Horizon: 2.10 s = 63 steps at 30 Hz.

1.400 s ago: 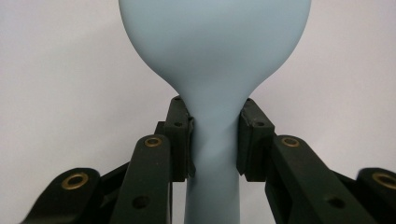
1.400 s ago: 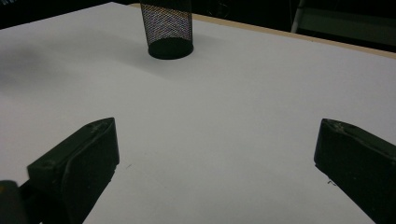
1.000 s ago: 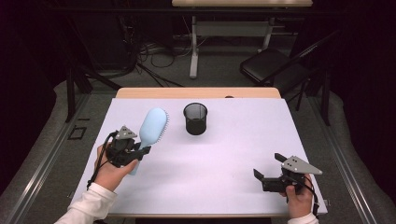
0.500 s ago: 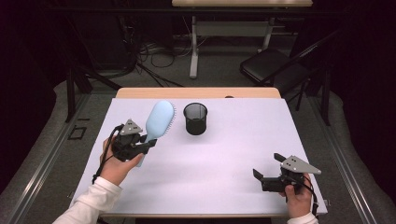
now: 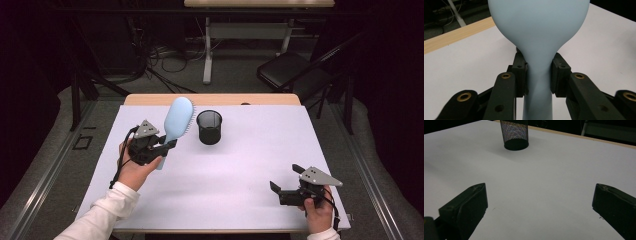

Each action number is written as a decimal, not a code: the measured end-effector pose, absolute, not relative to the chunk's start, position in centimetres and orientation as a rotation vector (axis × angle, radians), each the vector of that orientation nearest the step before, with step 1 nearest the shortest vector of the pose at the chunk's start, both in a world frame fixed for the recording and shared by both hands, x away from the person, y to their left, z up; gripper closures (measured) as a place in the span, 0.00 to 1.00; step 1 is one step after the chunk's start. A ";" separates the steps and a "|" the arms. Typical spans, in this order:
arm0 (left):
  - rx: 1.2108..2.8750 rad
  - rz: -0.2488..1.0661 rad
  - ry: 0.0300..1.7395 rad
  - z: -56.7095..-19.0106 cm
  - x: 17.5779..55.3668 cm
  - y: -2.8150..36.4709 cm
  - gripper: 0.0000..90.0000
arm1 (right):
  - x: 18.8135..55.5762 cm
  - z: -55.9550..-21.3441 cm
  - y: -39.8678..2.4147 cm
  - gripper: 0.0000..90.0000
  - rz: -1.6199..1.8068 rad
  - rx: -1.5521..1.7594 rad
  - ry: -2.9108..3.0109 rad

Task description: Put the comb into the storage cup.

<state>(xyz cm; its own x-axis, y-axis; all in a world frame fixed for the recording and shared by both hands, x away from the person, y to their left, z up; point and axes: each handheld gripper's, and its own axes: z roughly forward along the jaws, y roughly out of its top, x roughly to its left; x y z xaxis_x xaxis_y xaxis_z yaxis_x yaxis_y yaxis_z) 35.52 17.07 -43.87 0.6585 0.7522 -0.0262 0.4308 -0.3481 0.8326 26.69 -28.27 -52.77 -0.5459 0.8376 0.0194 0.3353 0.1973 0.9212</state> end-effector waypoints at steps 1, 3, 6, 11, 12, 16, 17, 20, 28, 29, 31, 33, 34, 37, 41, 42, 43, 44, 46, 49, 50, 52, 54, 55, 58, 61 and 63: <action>1.990 0.458 0.917 -43.8 35.6 16.9 0.78 | 26.7 -52.8 -28.2 0.00 1.330 1.092 1.982; 1.979 0.462 0.914 -43.7 35.9 16.5 0.78 | 26.7 -52.7 -28.2 0.00 1.330 1.091 1.984; 1.960 0.458 0.910 -43.5 36.4 16.0 0.78 | 26.6 -52.6 -28.0 0.00 1.330 1.085 1.990; 1.944 0.468 0.897 -43.3 37.2 15.2 0.78 | 26.6 -52.7 -27.8 0.00 1.319 1.070 1.999; 1.942 0.469 0.897 -43.3 37.4 15.0 0.78 | 26.6 -52.7 -27.8 0.00 1.316 1.071 2.001; 1.925 0.470 0.895 -43.1 37.9 14.6 0.78 | 26.6 -52.5 -27.7 0.00 1.310 1.067 2.014; 1.917 0.475 0.891 -43.0 38.1 14.4 0.78 | 26.6 -52.5 -27.6 0.00 1.312 1.064 2.011; 1.907 0.481 0.887 -42.9 38.3 14.0 0.78 | 26.7 -52.5 -27.4 0.00 1.308 1.055 2.018; 1.895 0.487 0.882 -43.0 39.0 13.4 0.78 | 26.9 -52.4 -27.2 0.00 1.322 1.058 2.022; 1.891 0.486 0.883 -43.0 39.0 13.4 0.78 | 26.9 -52.4 -27.2 0.00 1.323 1.065 2.024; 1.888 0.490 0.885 -43.0 39.1 13.3 0.78 | 27.0 -52.1 -27.1 0.00 1.331 1.067 2.023; 1.880 0.486 0.888 -43.0 39.2 13.3 0.78 | 27.2 -51.8 -27.1 0.00 1.340 1.067 2.019; 1.879 0.485 0.889 -43.0 39.3 13.2 0.78 | 27.3 -51.6 -27.0 0.00 1.351 1.069 2.019; 1.874 0.488 0.890 -43.0 39.4 13.2 0.78 | 27.7 -51.1 -26.9 0.00 1.376 1.064 2.024; 1.869 0.485 0.891 -43.1 39.4 13.0 0.78 | 28.5 -50.5 -26.8 0.00 1.383 1.071 2.038; 1.869 0.483 0.892 -43.1 39.4 13.0 0.78 | 28.7 -50.4 -26.7 0.00 1.371 1.071 2.042; 1.868 0.480 0.893 -43.1 39.4 13.0 0.78 | 29.0 -50.3 -26.6 0.00 1.365 1.075 2.043; 1.864 0.476 0.895 -43.1 39.4 13.0 0.78 | 29.2 -50.2 -26.5 0.00 1.356 1.079 2.045; 1.860 0.478 0.896 -43.1 39.4 12.9 0.78 | 29.7 -49.9 -26.3 0.00 1.354 1.084 2.057; 1.853 0.476 0.896 -43.1 39.4 12.9 0.78 | 30.5 -49.4 -26.0 0.00 1.360 1.085 2.077; 1.852 0.478 0.896 -43.1 39.4 12.9 0.78 | 30.7 -49.3 -25.8 0.00 1.354 1.085 2.083; 1.848 0.479 0.896 -43.1 39.4 12.9 0.78 | 31.2 -49.0 -25.6 0.00 1.360 1.093 2.094; 1.848 0.481 0.898 -43.1 39.4 12.8 0.78 | 31.8 -48.6 -25.4 0.00 1.365 1.097 2.106; 1.847 0.489 0.901 -43.1 39.4 12.8 0.78 | 32.0 -48.4 -25.3 0.00 1.361 1.095 2.110; 1.840 0.482 0.900 -43.2 39.5 12.7 0.78 | 32.7 -47.9 -25.0 0.00 1.351 1.089 2.125; 1.842 0.478 0.896 -43.3 39.5 12.6 0.78 | 33.3 -47.4 -24.7 0.00 1.356 1.083 2.135; 1.844 0.480 0.895 -43.3 39.5 12.5 0.78 | 33.8 -47.2 -24.5 0.00 1.351 1.084 2.145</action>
